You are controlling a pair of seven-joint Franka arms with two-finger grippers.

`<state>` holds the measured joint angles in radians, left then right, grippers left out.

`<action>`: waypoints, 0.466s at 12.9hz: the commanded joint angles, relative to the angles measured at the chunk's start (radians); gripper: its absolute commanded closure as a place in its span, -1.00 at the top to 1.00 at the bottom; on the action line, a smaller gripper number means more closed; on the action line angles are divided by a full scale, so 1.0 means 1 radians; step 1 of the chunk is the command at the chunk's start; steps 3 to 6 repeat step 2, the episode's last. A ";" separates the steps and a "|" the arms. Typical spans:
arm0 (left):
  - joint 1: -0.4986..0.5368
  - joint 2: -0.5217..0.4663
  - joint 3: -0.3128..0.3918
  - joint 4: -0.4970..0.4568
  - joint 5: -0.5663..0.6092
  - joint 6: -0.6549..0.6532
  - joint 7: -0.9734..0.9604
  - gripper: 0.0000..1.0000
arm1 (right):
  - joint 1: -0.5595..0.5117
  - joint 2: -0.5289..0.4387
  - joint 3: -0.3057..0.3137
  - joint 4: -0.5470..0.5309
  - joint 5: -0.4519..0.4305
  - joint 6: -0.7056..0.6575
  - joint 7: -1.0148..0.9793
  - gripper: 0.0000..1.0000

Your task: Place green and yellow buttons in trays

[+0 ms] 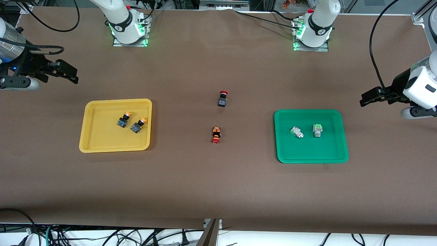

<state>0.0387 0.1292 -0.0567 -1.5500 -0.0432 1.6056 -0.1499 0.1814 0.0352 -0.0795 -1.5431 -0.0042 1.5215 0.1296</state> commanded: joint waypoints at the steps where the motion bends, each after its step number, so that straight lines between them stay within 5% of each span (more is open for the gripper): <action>1: -0.008 -0.011 0.005 -0.027 -0.009 -0.004 -0.002 1.00 | 0.004 0.009 0.001 0.026 -0.008 -0.006 0.004 0.99; 6: -0.006 0.010 0.000 -0.015 -0.006 -0.015 0.000 1.00 | 0.004 0.009 0.001 0.026 -0.007 -0.001 0.004 0.99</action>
